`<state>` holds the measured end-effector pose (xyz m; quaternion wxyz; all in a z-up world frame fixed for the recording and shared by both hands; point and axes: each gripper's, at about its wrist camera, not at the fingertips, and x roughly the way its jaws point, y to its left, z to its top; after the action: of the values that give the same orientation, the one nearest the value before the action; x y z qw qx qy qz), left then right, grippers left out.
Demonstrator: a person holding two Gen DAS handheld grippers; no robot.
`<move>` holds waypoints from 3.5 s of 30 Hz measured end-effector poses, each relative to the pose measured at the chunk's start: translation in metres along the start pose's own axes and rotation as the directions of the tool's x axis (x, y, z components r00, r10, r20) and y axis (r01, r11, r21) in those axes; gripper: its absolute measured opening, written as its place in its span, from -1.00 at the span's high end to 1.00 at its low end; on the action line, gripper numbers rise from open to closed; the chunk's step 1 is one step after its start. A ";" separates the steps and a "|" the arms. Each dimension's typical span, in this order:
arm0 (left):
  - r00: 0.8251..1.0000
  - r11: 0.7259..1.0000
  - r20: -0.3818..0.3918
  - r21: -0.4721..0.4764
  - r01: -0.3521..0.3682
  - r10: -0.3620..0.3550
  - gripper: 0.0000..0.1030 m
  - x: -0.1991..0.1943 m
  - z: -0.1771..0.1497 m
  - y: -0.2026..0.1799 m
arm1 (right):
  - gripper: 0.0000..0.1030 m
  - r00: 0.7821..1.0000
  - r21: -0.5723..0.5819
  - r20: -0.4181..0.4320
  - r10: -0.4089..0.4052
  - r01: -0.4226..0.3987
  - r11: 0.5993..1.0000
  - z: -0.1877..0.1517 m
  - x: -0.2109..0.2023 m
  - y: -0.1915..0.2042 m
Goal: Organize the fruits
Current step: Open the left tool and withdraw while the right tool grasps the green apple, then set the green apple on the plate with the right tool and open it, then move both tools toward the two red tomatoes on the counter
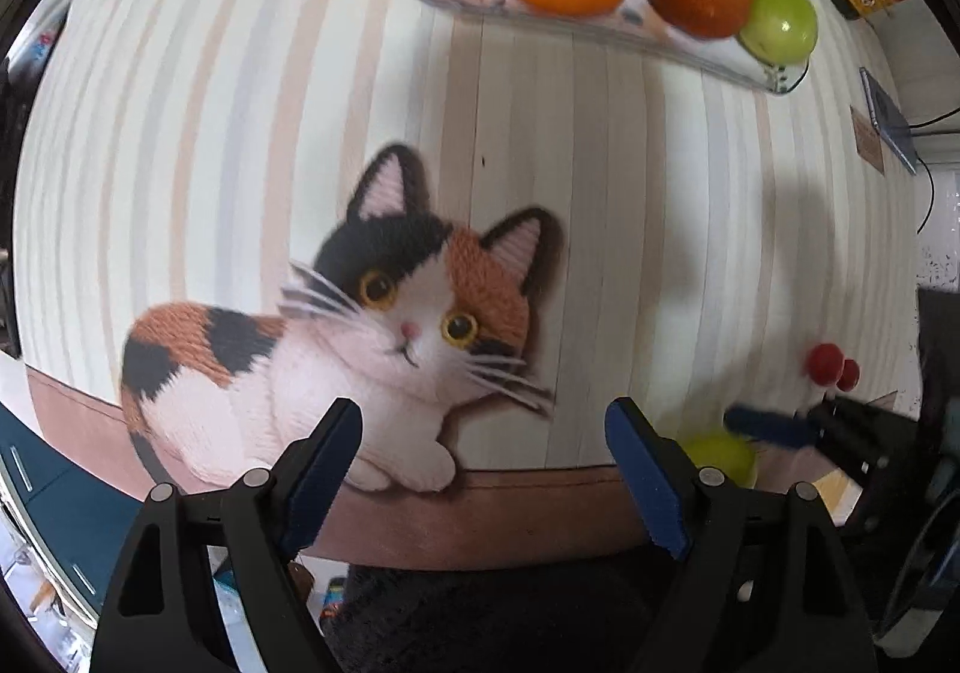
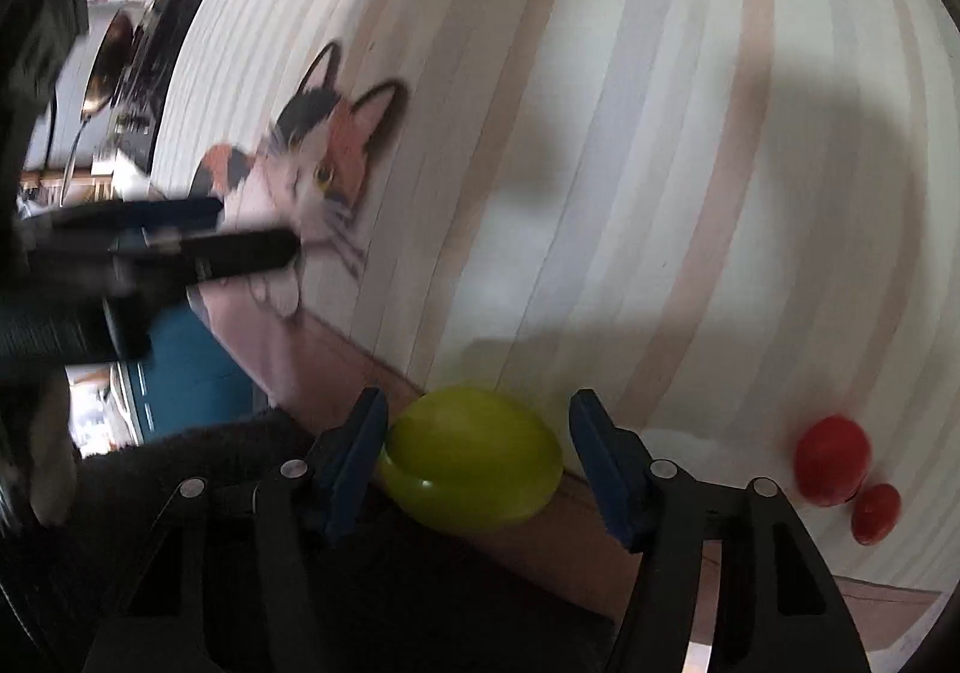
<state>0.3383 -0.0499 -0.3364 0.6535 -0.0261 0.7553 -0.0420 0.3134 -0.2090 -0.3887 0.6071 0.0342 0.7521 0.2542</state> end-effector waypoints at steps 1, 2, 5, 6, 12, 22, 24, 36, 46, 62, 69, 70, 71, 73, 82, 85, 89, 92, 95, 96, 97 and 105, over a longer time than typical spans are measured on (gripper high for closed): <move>1.000 1.000 0.009 0.003 -0.001 0.001 -0.59 -0.002 0.002 -0.001 | -0.27 1.000 0.004 -0.016 -0.002 0.002 1.000 -0.002 0.001 0.000; 1.000 1.000 0.016 0.006 0.001 -0.001 -0.59 -0.004 0.003 -0.002 | -0.27 1.000 -0.001 -0.028 -0.005 0.005 1.000 -0.004 0.001 0.001; 1.000 1.000 0.025 0.014 0.014 -0.014 -0.59 -0.006 0.008 -0.006 | -0.27 0.998 -0.012 -0.065 -0.002 0.002 1.000 -0.011 0.007 0.001; 0.999 1.000 0.029 0.015 0.017 -0.017 -0.59 -0.007 0.006 -0.006 | -0.27 0.996 -0.019 -0.087 -0.001 -0.001 1.000 -0.015 0.009 0.001; 0.996 1.000 0.086 0.021 0.000 -0.002 -0.62 -0.022 0.016 -0.009 | -0.14 0.999 -0.035 -0.047 -0.025 0.024 0.999 -0.021 0.009 0.008; 0.966 0.999 0.254 -0.018 -0.050 0.053 -0.78 -0.057 0.054 -0.023 | -0.14 0.961 0.102 0.275 -0.026 -0.002 0.995 0.031 -0.079 -0.027; 0.961 0.998 0.271 -0.036 -0.052 0.060 -0.79 -0.060 0.062 -0.023 | -0.14 0.940 0.123 0.339 -0.032 -0.010 0.992 0.051 -0.104 -0.036; 0.942 0.993 0.324 -0.099 -0.056 0.086 -0.79 -0.082 0.107 -0.013 | -0.14 0.882 0.146 0.467 -0.065 -0.004 0.989 0.162 -0.167 -0.070; 0.950 0.994 0.299 -0.090 -0.069 0.093 -0.79 -0.069 0.113 -0.020 | -0.41 0.870 0.151 0.490 -0.061 -0.016 0.988 0.165 -0.153 -0.077; 0.913 0.988 0.383 -0.111 -0.104 0.139 -0.79 -0.094 0.087 -0.013 | -0.92 0.733 0.242 0.544 -0.409 0.329 0.913 0.098 -0.185 -0.033; 0.867 0.991 0.481 -0.103 -0.089 0.128 -0.79 -0.136 0.044 -0.007 | -0.92 0.708 0.272 0.572 -0.415 0.314 0.910 0.050 -0.200 0.001; 0.858 0.991 0.498 -0.096 -0.090 0.126 -0.79 -0.143 0.037 -0.007 | -0.92 0.700 0.276 0.580 -0.417 0.313 0.909 0.041 -0.204 0.010; 0.848 0.992 0.515 -0.089 -0.093 0.126 -0.79 -0.151 0.029 -0.006 | -0.92 0.695 0.275 0.587 -0.416 0.312 0.910 0.036 -0.207 0.016; 0.832 0.993 0.542 -0.073 -0.093 0.118 -0.79 -0.164 0.016 -0.005 | -0.92 0.671 0.284 0.606 -0.427 0.319 0.904 0.020 -0.214 0.034; 0.779 0.994 0.620 -0.009 -0.110 0.092 -0.79 -0.205 -0.045 0.004 | -0.92 0.606 0.315 0.668 -0.433 0.297 0.901 -0.041 -0.238 0.099; 0.762 0.994 0.642 0.005 -0.113 0.083 -0.79 -0.214 -0.062 0.006 | -0.92 0.589 0.324 0.678 -0.439 0.298 0.898 -0.060 -0.241 0.115; 0.748 0.994 0.660 0.013 -0.110 0.075 -0.79 -0.219 -0.080 0.011 | -0.93 0.577 0.333 0.687 -0.442 0.291 0.897 -0.080 -0.240 0.130; 0.749 0.995 0.659 0.013 -0.100 0.066 -0.79 -0.220 -0.090 0.015 | -0.93 0.571 0.339 0.689 -0.446 0.289 0.895 -0.090 -0.238 0.139; 0.746 0.995 0.663 0.015 -0.097 0.063 -0.79 -0.222 -0.098 0.017 | -0.93 0.568 0.340 0.696 -0.440 0.279 0.898 -0.098 -0.238 0.147; 0.742 0.995 0.667 0.012 -0.101 0.067 -0.79 -0.223 -0.099 0.017 | -0.93 0.563 0.342 0.698 -0.441 0.280 0.897 -0.101 -0.238 0.150; 0.738 0.995 0.671 0.008 -0.104 0.072 -0.79 -0.223 -0.101 0.018 | -0.93 0.563 0.340 0.703 -0.435 0.270 0.901 -0.104 -0.238 0.152; 0.750 0.995 0.657 0.008 -0.104 0.073 -0.99 -0.213 -0.093 0.003 | -0.93 0.578 0.321 0.731 -0.363 0.177 0.930 -0.108 -0.242 0.126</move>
<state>0.2771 -0.0241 -0.1140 0.8781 0.0108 0.4781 -0.0157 0.2436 -0.2232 -0.1040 0.8962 0.0900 0.4330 0.0359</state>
